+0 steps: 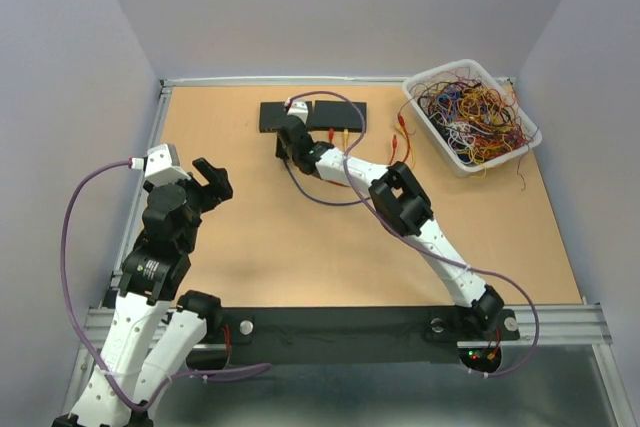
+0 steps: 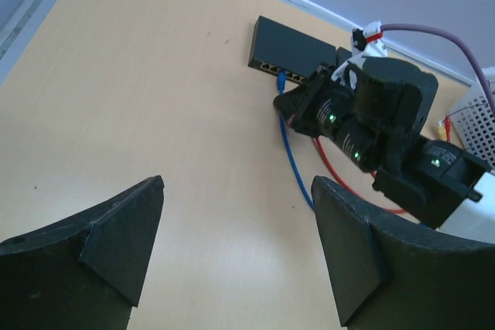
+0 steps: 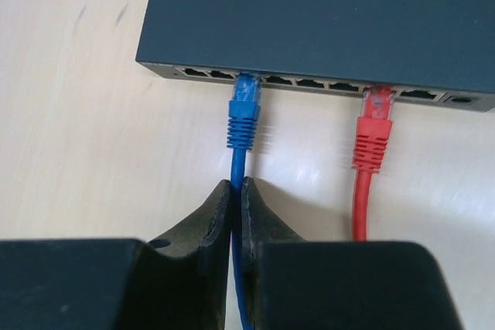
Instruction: Insert the plug into the switch port
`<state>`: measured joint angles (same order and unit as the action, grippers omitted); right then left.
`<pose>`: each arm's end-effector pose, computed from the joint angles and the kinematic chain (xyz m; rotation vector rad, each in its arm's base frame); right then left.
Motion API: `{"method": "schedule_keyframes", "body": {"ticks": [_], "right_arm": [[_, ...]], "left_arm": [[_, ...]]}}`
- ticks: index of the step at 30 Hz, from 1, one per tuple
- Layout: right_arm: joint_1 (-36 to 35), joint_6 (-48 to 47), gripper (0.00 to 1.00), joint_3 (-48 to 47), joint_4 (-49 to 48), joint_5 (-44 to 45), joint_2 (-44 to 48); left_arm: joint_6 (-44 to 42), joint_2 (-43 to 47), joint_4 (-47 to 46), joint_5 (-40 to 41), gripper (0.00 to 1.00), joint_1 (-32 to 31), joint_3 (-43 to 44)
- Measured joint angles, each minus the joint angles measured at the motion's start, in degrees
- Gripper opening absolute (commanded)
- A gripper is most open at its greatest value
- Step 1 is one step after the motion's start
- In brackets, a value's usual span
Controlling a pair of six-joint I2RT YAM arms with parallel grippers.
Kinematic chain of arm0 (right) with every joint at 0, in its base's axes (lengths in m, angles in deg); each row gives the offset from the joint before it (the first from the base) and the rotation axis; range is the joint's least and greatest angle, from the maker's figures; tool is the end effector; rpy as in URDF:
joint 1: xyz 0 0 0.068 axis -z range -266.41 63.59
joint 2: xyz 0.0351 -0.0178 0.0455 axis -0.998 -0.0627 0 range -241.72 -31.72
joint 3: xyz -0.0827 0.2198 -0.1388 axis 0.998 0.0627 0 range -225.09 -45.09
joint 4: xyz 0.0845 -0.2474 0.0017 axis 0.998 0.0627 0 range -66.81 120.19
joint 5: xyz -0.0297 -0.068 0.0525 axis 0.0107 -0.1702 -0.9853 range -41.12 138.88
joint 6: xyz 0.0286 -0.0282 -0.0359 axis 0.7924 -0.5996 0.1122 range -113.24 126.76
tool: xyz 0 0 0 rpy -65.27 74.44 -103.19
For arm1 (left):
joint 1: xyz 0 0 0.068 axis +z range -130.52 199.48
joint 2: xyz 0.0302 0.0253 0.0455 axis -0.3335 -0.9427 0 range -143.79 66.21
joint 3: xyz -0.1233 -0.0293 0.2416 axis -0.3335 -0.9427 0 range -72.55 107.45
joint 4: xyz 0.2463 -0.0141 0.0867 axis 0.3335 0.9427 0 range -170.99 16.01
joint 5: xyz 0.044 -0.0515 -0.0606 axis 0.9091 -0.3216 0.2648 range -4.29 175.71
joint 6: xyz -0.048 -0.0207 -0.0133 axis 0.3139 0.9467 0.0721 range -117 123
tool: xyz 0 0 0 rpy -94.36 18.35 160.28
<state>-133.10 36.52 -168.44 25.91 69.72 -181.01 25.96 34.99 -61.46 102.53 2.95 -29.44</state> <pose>0.4121 0.4189 0.1437 -0.0809 2.0650 0.4569 0.1264 -0.0266 0.3452 -0.3132 1.6764 -0.2645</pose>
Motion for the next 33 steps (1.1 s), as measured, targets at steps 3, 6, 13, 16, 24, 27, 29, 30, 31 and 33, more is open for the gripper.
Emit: {"method": "schedule_keyframes", "body": {"ticks": [3,6,13,16,24,27,29,30,31,33], "right_arm": [[2.6,-1.3,0.24,-6.0,0.7,-2.3,-3.6],[4.0,-2.6,0.69,-10.5,0.5,-3.6,-6.2],[3.9,-5.0,0.84,-10.7,0.2,-6.4,-6.1],[3.8,-5.9,0.89,-6.6,-1.2,-8.2,-3.9],[2.2,-10.2,0.95,6.6,0.1,-10.6,7.7],[1.7,-11.6,0.96,12.6,0.6,-10.7,15.1],[1.4,-12.7,0.97,16.5,0.3,-10.2,21.7],[1.4,-13.2,0.98,18.7,-0.2,-9.7,25.1],[1.4,-13.4,0.99,21.5,-0.7,-9.1,28.5],[1.4,-14.3,1.0,29.6,-1.5,-6.4,38.7]], "left_arm": [[0.0,0.0,0.0,0.0,0.88,0.0,0.0],[0.0,0.0,0.0,0.2,0.88,0.0,0.0],[0.0,0.0,0.0,0.4,0.88,0.0,0.0],[0.0,-0.1,0.0,0.4,0.88,0.0,0.0],[0.0,-0.2,0.0,0.9,0.88,0.0,0.0],[0.0,-0.2,0.0,0.9,0.88,0.0,0.0],[0.0,-0.3,0.0,1.0,0.88,0.0,0.0],[0.0,-0.3,0.0,1.0,0.88,0.0,0.0],[0.0,-0.3,0.0,1.0,0.88,0.0,0.0],[0.0,-0.4,0.0,1.4,0.88,0.0,0.0]]}}
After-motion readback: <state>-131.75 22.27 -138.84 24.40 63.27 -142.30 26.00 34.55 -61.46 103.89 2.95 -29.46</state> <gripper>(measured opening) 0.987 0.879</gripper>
